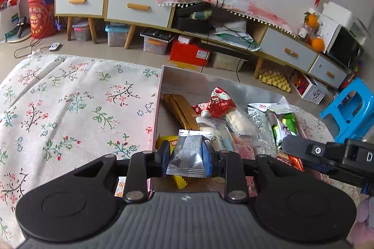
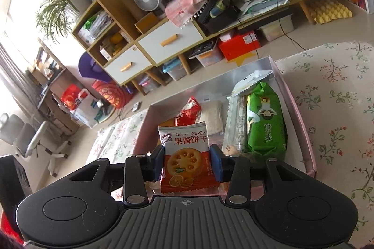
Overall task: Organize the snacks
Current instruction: 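Carry both packs into the pink box and open both grippers, then withdraw both grippers and move the left gripper to the white-orange biscuit pack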
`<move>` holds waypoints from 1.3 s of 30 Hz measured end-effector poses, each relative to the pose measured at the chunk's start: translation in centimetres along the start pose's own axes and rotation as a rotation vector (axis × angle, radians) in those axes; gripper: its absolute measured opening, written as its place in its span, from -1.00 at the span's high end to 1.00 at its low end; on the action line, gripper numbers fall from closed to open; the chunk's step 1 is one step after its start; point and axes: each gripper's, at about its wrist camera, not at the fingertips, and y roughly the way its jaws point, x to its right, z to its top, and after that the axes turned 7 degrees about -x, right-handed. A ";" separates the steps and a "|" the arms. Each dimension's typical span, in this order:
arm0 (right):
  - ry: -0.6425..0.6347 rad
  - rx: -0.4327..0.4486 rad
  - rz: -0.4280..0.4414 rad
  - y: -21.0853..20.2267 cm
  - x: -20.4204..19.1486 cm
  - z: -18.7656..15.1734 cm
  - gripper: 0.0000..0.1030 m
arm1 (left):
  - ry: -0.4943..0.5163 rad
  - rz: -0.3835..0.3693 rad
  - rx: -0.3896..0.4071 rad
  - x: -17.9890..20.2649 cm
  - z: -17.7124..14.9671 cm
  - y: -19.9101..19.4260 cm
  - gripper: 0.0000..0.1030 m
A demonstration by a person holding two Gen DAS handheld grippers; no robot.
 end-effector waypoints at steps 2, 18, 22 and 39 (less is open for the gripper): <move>0.009 0.011 0.006 -0.2 0.1 0.0 0.07 | 0.002 0.001 0.010 -0.1 0.0 -0.3 0.39; -0.080 -0.028 -0.007 -2.2 -0.5 -0.1 -0.35 | 0.096 0.039 0.000 1.5 -0.7 -1.6 -0.38; -0.113 -0.029 -0.009 -3.0 -1.1 -0.6 -0.49 | 0.126 0.049 -0.013 1.7 -1.0 -1.9 -0.50; -0.385 -0.069 -0.115 -4.7 -3.1 -4.8 -0.76 | 0.226 0.082 -0.036 -0.2 -3.4 -3.9 -0.94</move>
